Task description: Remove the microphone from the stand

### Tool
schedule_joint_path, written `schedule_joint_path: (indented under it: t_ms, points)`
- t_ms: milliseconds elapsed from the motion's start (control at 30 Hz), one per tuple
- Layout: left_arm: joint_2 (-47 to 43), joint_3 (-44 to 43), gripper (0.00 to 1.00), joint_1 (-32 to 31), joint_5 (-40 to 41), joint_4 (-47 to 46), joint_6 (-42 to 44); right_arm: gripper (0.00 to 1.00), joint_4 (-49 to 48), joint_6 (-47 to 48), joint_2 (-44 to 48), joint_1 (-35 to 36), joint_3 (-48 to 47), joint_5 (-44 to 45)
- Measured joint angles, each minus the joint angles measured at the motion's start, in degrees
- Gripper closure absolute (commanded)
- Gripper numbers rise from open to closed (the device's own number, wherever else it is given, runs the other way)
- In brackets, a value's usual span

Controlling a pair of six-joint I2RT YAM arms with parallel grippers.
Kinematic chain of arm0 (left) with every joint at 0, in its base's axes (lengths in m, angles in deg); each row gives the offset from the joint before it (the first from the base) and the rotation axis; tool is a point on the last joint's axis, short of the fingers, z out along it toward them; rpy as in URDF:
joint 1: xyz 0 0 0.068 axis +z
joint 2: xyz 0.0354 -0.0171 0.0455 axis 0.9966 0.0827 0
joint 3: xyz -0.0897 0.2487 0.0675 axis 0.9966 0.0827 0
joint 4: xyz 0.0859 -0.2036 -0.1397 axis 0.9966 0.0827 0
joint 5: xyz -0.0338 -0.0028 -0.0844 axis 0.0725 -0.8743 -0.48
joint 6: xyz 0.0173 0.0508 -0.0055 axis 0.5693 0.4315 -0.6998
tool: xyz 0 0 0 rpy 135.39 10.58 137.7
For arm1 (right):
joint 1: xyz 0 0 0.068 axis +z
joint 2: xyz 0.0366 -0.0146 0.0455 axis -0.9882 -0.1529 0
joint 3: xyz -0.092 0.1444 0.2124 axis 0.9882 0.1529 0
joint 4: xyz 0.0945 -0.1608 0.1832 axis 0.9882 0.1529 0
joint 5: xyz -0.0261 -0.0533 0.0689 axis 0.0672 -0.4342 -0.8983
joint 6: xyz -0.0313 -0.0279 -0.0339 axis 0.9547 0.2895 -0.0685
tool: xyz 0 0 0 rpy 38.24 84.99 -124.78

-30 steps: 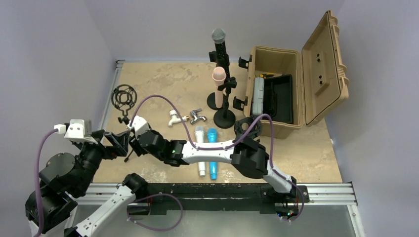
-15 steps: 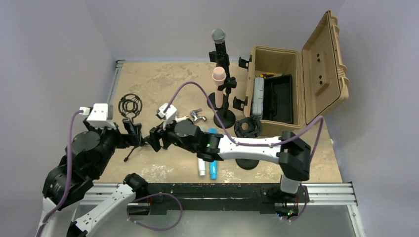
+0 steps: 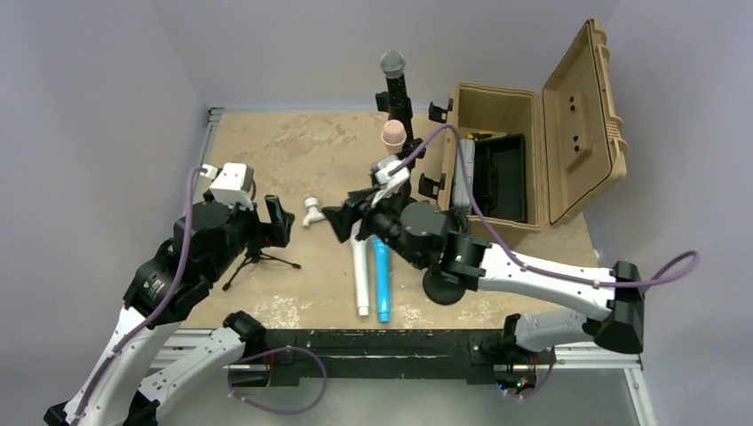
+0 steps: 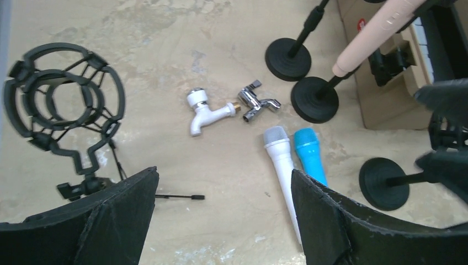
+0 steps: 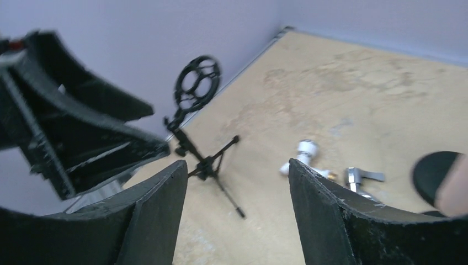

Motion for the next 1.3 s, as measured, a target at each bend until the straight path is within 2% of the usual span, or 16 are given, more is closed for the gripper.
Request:
schedule_joint_path:
  t_ms: [267, 333, 467, 533, 767, 867, 1000, 1200, 1300]
  points:
    - [5.0, 0.2, 0.13, 0.0, -7.4, -6.8, -1.4, 0.27, 5.0, -0.5, 11.0, -10.6, 2.8, 4.0]
    - [6.9, -0.3, 0.13, 0.0, -9.2, -8.4, -1.5, 0.27, 6.0, -0.9, 12.1, -12.0, 2.7, 5.0]
    - [10.9, -2.4, 0.12, 0.0, -12.7, -11.9, -2.1, 0.19, 9.3, -1.7, 11.8, -16.2, 1.0, 4.8]
    - [12.9, -3.3, 0.11, 0.0, -15.2, -13.9, -2.5, 0.16, 10.2, -1.6, 11.6, -19.2, 0.7, 3.4]
    - [22.6, -8.7, 0.07, 0.0, -24.8, -21.0, -4.4, 0.18, 10.6, -1.0, 11.8, -31.2, 0.8, -4.7]
    - [27.7, -11.6, 0.03, 0.0, -26.4, -23.5, -5.4, 0.18, 10.2, -1.0, 12.9, -33.2, 1.7, -6.7]
    - [34.2, -14.8, 0.03, -0.5, -26.1, -27.5, -6.6, 0.20, 10.2, -0.8, 15.6, -33.1, 2.8, -8.2]
    - [40.8, -16.0, 0.02, -5.8, -17.7, -34.8, -3.7, 0.19, 10.6, 0.3, 19.8, -33.1, 3.9, -7.8]
    - [43.5, -16.3, 0.06, -9.6, -12.8, -38.6, -0.7, 0.19, 11.2, 0.8, 21.6, -33.1, 4.7, -7.5]
